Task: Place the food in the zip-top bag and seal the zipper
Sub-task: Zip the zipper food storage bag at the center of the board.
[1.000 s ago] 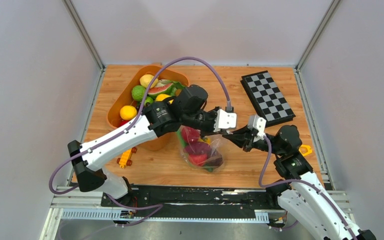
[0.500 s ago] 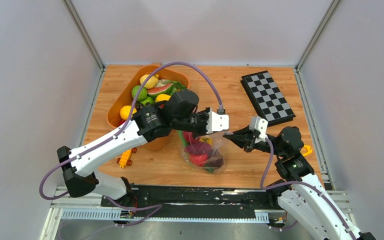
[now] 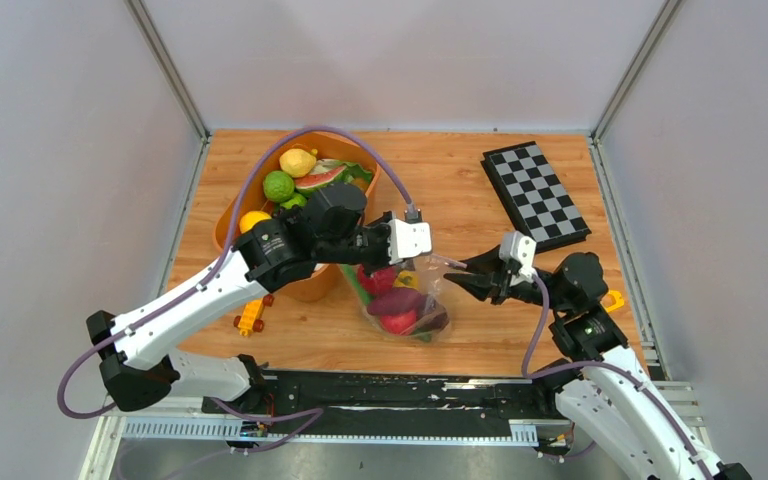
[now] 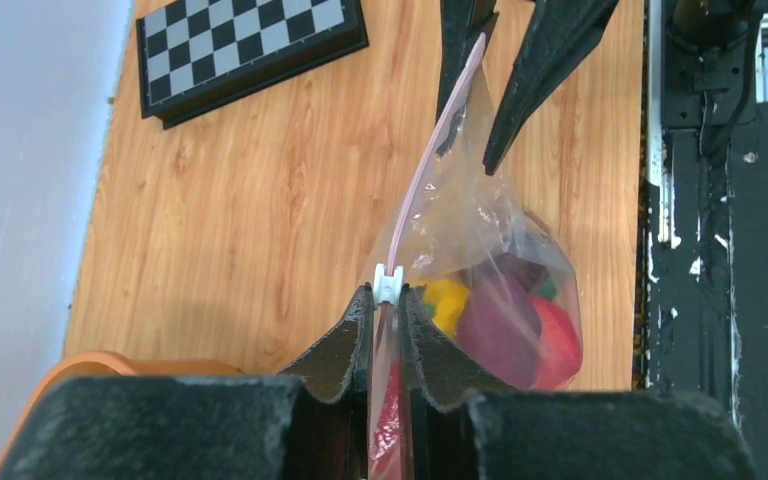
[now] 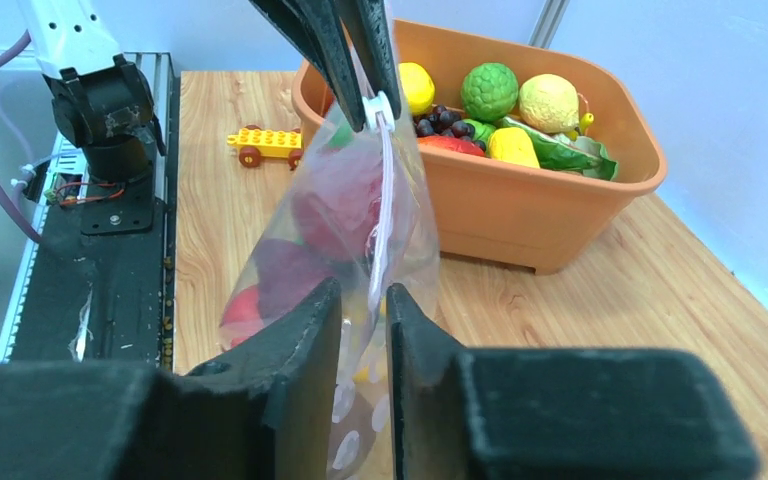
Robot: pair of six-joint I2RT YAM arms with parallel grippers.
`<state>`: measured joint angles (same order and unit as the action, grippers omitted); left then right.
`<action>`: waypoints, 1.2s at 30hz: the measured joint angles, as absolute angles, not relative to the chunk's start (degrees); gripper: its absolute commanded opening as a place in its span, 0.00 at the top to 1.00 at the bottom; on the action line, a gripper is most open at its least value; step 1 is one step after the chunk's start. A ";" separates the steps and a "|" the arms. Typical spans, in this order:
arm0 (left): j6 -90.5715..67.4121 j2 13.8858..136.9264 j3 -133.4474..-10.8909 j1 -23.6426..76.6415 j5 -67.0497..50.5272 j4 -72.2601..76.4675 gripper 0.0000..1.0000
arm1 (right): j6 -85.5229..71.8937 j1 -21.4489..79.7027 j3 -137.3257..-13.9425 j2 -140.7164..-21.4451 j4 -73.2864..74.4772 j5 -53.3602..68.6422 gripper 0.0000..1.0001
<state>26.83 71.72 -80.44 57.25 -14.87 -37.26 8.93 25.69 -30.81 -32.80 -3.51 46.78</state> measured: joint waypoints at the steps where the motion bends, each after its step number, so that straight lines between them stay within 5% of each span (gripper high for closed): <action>1: 26.61 71.68 -80.88 57.14 -15.29 -37.45 0.95 | 8.75 25.69 -30.89 -33.17 -3.79 47.07 0.63; 5: 25.87 72.84 -83.44 56.86 -17.08 -38.26 0.95 | 7.92 25.69 -32.29 -35.40 -3.75 47.90 0.50; 12: 25.21 74.46 -84.73 56.86 -19.75 -38.59 0.95 | 7.79 25.69 -34.46 -37.87 -3.79 48.10 0.48; 30: 24.56 74.50 -84.75 56.86 -19.46 -38.59 0.95 | 6.46 26.41 -37.17 -43.66 -6.28 50.50 0.99; 36: 24.60 73.97 -84.31 56.90 -17.85 -38.28 0.97 | 6.31 26.61 -36.67 -42.06 -6.37 48.18 1.00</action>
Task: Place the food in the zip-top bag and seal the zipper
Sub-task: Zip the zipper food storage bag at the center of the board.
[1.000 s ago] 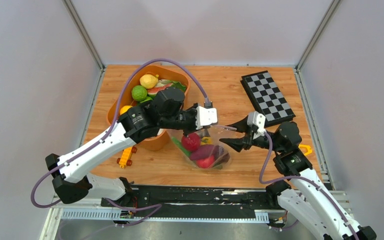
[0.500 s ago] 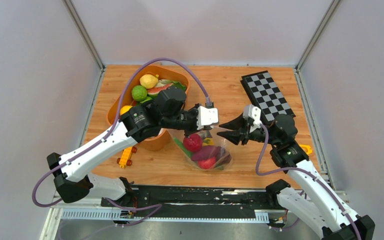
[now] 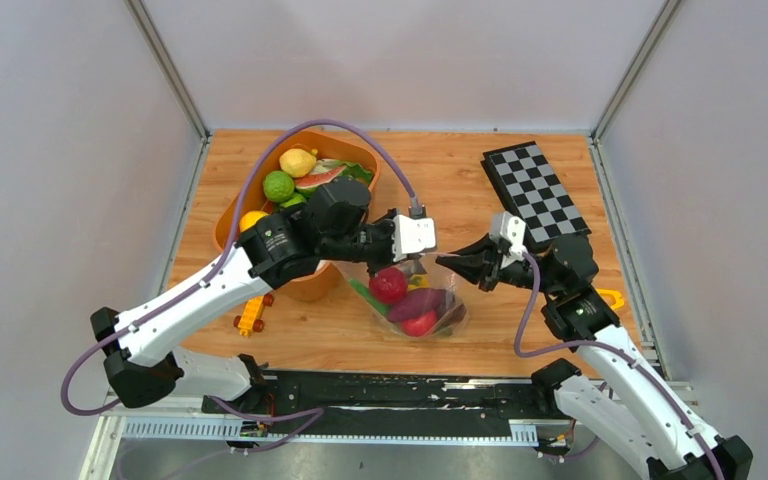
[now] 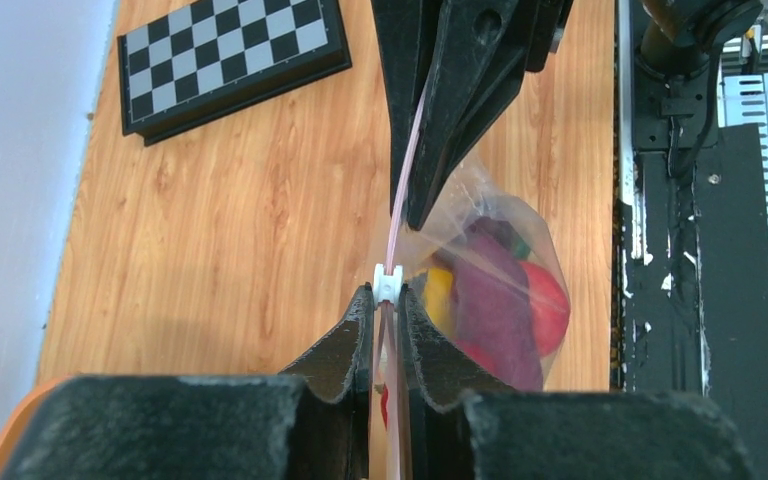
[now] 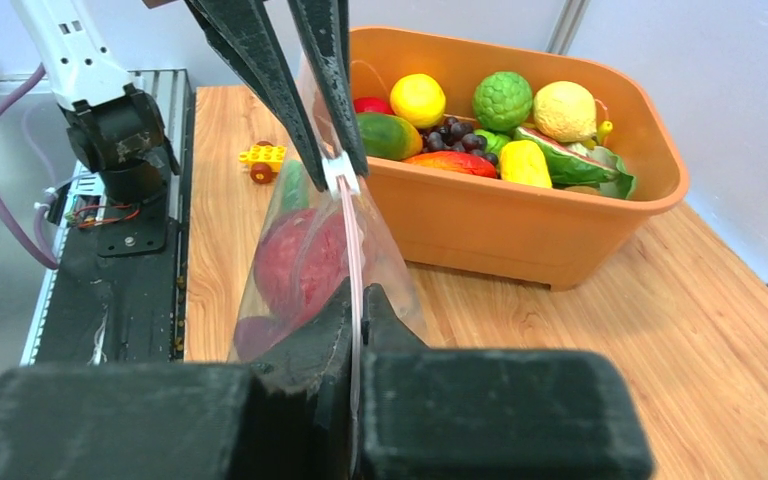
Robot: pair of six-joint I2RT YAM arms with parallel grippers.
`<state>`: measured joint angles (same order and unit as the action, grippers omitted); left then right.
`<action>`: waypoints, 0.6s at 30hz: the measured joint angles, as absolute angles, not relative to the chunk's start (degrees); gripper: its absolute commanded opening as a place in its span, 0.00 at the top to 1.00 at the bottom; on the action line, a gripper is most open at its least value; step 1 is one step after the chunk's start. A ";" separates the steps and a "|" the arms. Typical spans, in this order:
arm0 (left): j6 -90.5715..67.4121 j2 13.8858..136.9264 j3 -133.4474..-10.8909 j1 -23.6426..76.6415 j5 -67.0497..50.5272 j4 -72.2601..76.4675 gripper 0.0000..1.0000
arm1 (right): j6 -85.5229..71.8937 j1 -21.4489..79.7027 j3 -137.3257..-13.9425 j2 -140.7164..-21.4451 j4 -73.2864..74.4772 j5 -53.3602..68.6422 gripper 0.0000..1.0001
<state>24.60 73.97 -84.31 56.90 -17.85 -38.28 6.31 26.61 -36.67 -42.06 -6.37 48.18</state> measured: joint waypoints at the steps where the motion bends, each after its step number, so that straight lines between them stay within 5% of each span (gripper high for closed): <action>1: 24.62 73.63 -83.94 56.99 -17.52 -38.26 0.97 | 6.35 26.63 -36.25 -41.47 -6.44 47.51 1.00; 18: 24.34 66.92 -76.44 55.75 -11.38 -37.91 1.00 | 6.50 26.85 -32.60 -36.95 -7.62 39.53 1.00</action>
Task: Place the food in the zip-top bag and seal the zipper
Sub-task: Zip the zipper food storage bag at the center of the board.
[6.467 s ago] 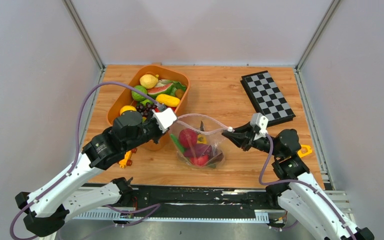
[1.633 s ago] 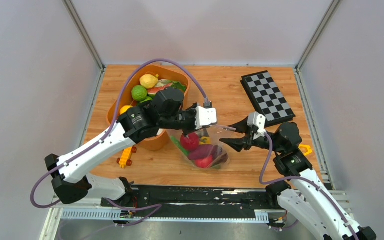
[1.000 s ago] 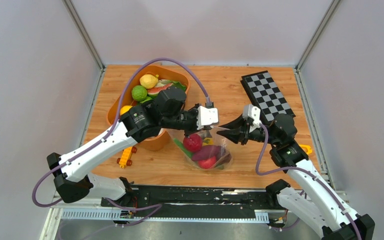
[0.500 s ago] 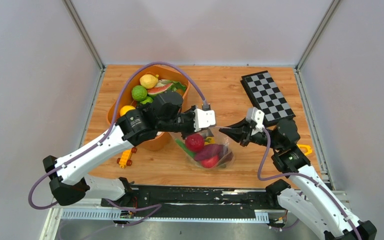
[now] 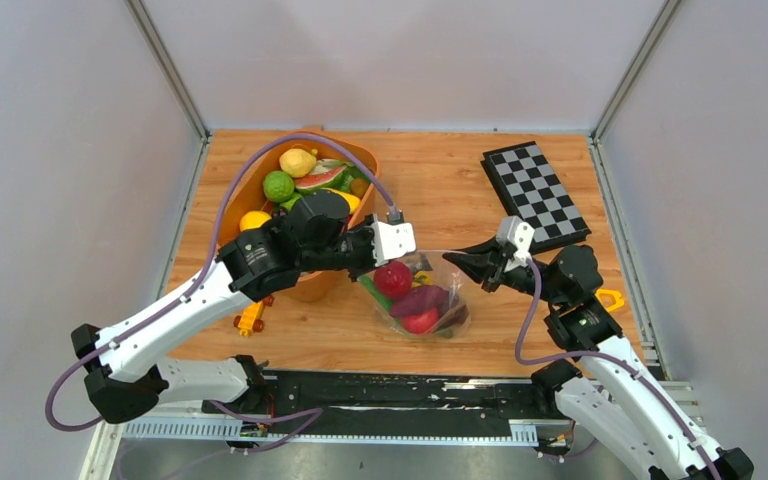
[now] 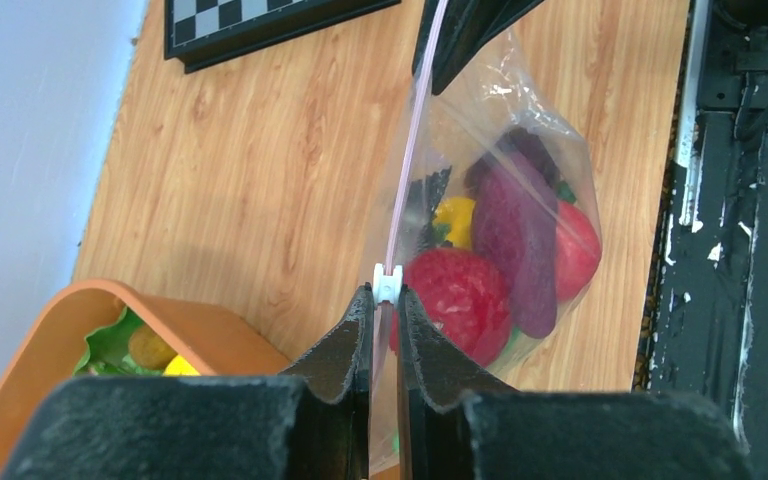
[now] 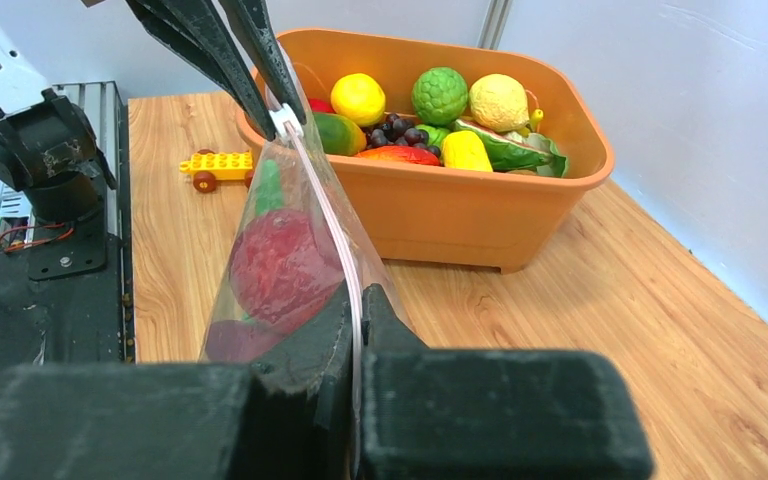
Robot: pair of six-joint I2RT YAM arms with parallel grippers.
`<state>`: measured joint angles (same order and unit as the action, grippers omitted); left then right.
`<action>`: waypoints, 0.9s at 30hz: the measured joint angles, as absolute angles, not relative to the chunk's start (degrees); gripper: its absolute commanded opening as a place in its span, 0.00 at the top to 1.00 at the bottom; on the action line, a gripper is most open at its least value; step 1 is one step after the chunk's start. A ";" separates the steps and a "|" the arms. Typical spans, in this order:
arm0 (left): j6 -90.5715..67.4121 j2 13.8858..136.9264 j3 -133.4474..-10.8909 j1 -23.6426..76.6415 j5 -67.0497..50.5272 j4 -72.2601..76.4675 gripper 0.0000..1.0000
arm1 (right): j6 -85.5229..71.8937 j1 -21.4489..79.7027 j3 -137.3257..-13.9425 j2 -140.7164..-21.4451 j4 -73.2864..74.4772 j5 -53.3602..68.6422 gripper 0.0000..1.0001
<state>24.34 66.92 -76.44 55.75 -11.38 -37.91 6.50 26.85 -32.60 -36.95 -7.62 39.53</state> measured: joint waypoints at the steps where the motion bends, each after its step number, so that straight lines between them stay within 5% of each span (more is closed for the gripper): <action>1: 24.34 66.59 -76.25 55.66 -11.05 -37.89 1.00 | 6.61 26.85 -32.60 -36.93 -7.60 39.55 1.00; 6: 24.18 65.01 -75.68 54.96 -10.26 -37.91 1.00 | 7.77 26.85 -32.62 -36.34 -7.27 40.27 0.93; 14: 22.79 64.84 -75.70 54.57 -15.07 -37.80 1.00 | 11.66 27.81 -44.93 -43.07 5.26 44.53 0.44; 21: 22.17 67.70 -77.80 54.57 -18.20 -37.41 1.00 | 22.44 33.82 -56.49 -50.02 18.59 44.56 0.44; 27: 21.39 68.49 -78.08 54.54 -19.40 -37.04 1.00 | 28.21 38.57 -59.02 -56.62 25.69 42.81 0.54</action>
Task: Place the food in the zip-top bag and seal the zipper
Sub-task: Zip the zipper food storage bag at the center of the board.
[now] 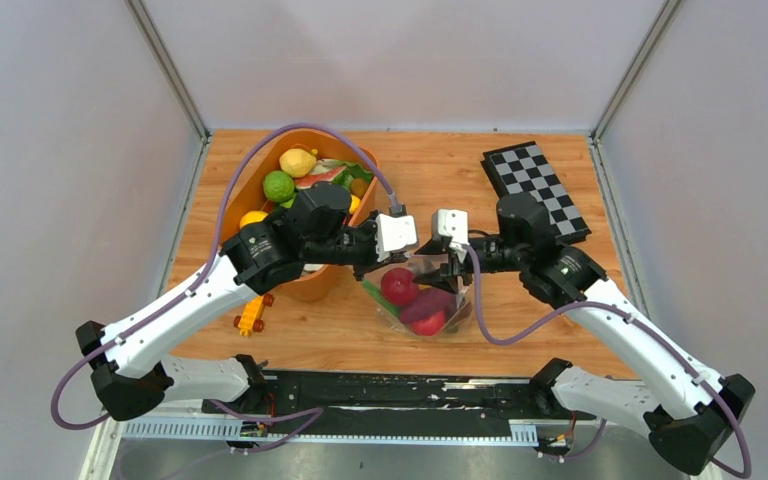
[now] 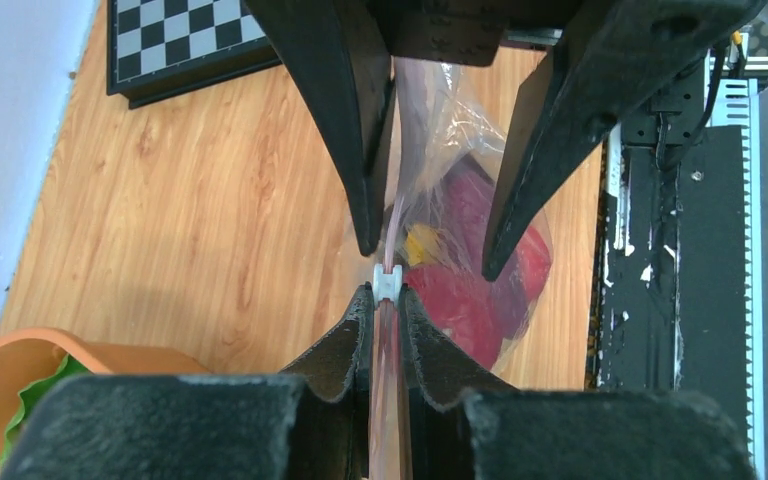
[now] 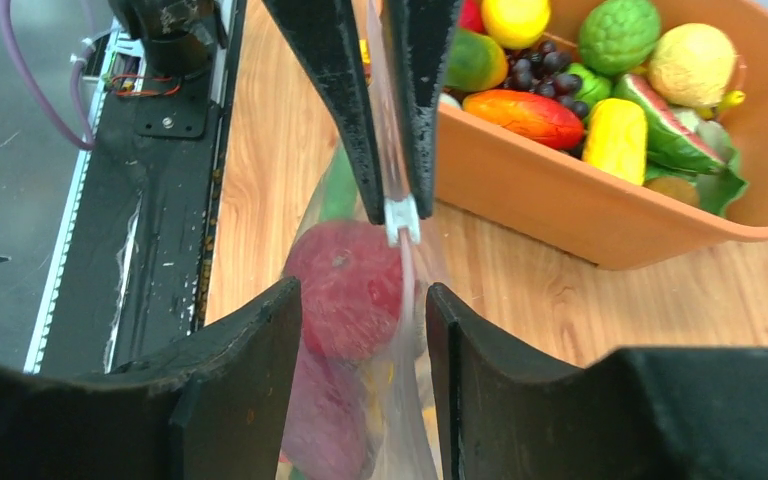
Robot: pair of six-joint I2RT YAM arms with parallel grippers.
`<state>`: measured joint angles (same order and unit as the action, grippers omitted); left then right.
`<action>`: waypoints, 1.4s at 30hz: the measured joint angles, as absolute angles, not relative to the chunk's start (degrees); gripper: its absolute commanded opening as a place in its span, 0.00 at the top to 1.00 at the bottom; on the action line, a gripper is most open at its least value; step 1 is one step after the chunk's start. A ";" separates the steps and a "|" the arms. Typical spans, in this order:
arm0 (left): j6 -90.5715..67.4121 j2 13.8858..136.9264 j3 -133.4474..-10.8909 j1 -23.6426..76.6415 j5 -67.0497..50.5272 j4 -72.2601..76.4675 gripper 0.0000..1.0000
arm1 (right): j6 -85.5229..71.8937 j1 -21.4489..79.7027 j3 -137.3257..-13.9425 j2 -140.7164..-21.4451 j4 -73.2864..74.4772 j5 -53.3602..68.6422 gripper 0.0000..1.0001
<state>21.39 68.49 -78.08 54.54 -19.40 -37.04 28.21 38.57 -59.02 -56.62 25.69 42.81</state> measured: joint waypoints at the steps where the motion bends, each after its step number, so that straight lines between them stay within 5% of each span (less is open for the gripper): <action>1: 21.28 68.49 -78.08 54.54 -19.42 -37.04 1.00 | 28.71 39.05 -59.31 -57.23 26.72 42.48 0.58; 9: 20.82 68.49 -78.08 54.54 -19.40 -37.04 1.00 | 30.11 40.49 -62.87 -60.58 29.28 41.78 0.73; 13: 20.82 68.47 -78.08 54.54 -19.55 -37.06 1.00 | 30.04 40.66 -60.80 -58.28 26.41 40.73 0.99; 42: 21.19 64.27 -75.26 54.70 -7.18 -38.20 1.00 | 27.07 41.17 -47.00 -44.25 13.58 23.44 1.00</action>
